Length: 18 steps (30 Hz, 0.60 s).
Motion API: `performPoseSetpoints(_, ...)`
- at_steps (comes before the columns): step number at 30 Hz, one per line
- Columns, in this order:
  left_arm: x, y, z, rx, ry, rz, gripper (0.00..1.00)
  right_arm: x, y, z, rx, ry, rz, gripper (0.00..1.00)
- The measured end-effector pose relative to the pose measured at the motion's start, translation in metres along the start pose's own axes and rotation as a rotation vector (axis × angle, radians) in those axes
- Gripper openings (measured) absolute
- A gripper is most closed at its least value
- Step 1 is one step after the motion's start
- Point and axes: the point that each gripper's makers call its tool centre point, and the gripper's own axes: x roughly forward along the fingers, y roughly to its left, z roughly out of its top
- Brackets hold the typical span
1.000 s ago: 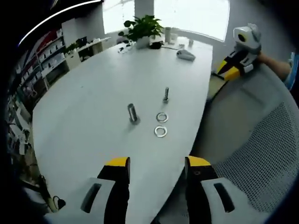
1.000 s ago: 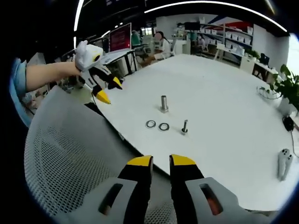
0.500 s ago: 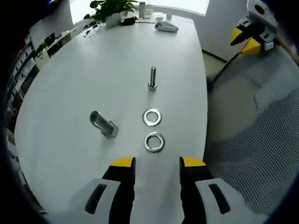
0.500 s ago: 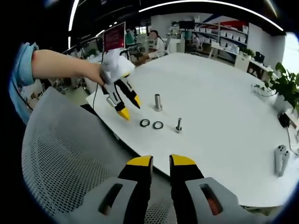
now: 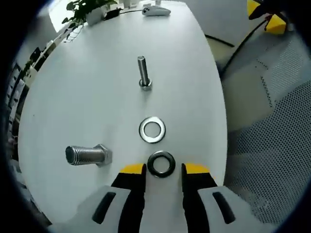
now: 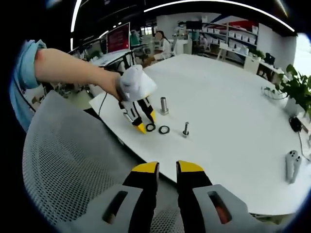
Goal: Place the washer onto the threaded stud by aligning its center hole with the stud, sliding it down to the base, and recovering from edge contact or off-axis alignment until the washer reaches the visible bottom stop.
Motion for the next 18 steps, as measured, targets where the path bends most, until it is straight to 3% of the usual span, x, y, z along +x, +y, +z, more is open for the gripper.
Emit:
performPoseSetpoints(8,0.0003,0.0015,0.0001,0.051,0.021,0.002,0.22,0.0014,0.0014,0.0003,-0.002,0.004,0.011,0.17)
performPoseSetpoints(18,0.0007,0.0012,-0.0002,0.045,0.034,0.003,0.21,0.0016,0.0013,-0.0012,0.003,0.011,0.006,0.17)
